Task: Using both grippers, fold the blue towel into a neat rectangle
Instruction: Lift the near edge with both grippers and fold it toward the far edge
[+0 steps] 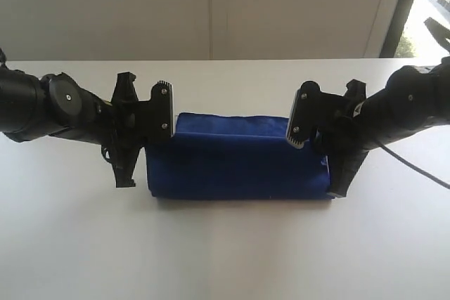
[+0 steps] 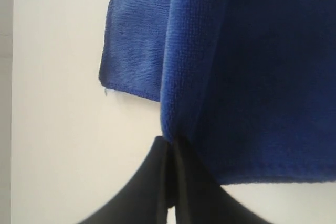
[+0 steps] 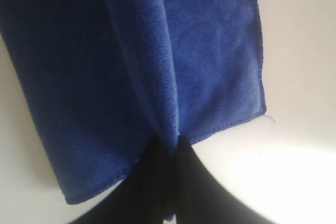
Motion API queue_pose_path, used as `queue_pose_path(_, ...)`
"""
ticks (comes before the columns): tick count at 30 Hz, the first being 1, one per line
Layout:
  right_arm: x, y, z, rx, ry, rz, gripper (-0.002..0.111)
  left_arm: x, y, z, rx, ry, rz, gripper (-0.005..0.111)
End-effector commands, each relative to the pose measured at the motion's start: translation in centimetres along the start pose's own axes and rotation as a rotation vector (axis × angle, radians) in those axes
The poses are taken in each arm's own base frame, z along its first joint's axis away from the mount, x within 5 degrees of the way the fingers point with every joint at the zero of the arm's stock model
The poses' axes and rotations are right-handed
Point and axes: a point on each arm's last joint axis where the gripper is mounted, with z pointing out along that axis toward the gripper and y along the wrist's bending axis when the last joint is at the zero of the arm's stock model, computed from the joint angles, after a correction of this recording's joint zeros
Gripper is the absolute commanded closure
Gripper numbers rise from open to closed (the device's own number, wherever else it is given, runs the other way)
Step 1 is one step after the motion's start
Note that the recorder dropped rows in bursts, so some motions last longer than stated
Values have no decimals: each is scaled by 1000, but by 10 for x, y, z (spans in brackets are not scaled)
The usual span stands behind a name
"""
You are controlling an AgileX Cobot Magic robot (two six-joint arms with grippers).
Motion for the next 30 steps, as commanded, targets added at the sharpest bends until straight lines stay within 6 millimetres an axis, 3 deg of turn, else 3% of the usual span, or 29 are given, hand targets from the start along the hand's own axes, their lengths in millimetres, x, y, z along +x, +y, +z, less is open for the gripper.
queue_pose_path(1,1,-2,2,21,-3,17,108,-3,6,10,-17,-1,3,107)
queue_pose_path(16,15,-20,1,121,-8,87,108,-16,41,41,-87,-32,10,107)
queue_pose_path(30,12,-43,48,146,-9,96,108,-11,45,80,-156,1,7,107)
